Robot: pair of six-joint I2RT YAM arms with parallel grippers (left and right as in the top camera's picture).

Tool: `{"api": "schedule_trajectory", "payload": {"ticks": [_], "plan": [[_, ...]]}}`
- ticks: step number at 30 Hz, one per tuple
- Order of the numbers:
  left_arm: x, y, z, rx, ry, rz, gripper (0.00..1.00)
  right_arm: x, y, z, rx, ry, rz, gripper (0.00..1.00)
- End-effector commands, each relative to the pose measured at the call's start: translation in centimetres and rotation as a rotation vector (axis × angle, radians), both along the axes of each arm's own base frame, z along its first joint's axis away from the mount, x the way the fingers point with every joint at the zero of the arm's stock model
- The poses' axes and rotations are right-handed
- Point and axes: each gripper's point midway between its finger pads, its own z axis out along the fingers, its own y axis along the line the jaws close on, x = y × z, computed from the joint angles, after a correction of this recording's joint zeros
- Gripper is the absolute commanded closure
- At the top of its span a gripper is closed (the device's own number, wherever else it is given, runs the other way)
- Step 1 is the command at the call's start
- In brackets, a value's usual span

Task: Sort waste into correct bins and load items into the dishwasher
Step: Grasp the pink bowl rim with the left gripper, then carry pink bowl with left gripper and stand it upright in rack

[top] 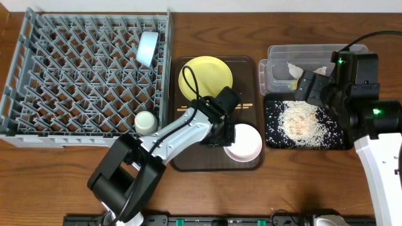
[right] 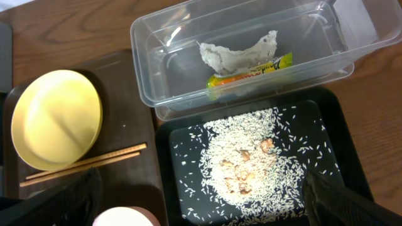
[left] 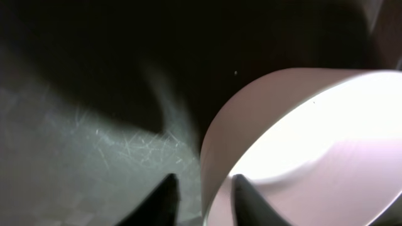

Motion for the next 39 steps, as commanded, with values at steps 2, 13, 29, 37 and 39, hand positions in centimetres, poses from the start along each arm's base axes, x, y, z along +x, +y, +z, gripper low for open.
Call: {"api": "schedule_trajectory", "payload": {"ticks": [2,13,29,37,39], "plan": [[-0.2,0.2,-0.3,0.003,0.010,-0.003,0.88,0.1,-0.5,0.1,-0.002,-0.002,-0.024,0.01],[2.5,1.1,6.5,-0.091,-0.154,0.003,0.93,0.1,-0.5,0.1,-0.002,-0.002,-0.024,0.01],[8.5,14.7,19.2,0.467,-0.846,0.099,0.92,0.1,-0.5,0.1,-0.002,-0.002,-0.024,0.01],[11.5,23.7,21.0,0.986,-0.887,0.154,0.92,0.1,-0.5,0.1,-0.002,-0.002,-0.024,0.01],[12.0,25.6,21.3,1.104,-0.873,0.173,0.92,0.1,-0.5,0.1,-0.002,-0.002,-0.024,0.01]]}}
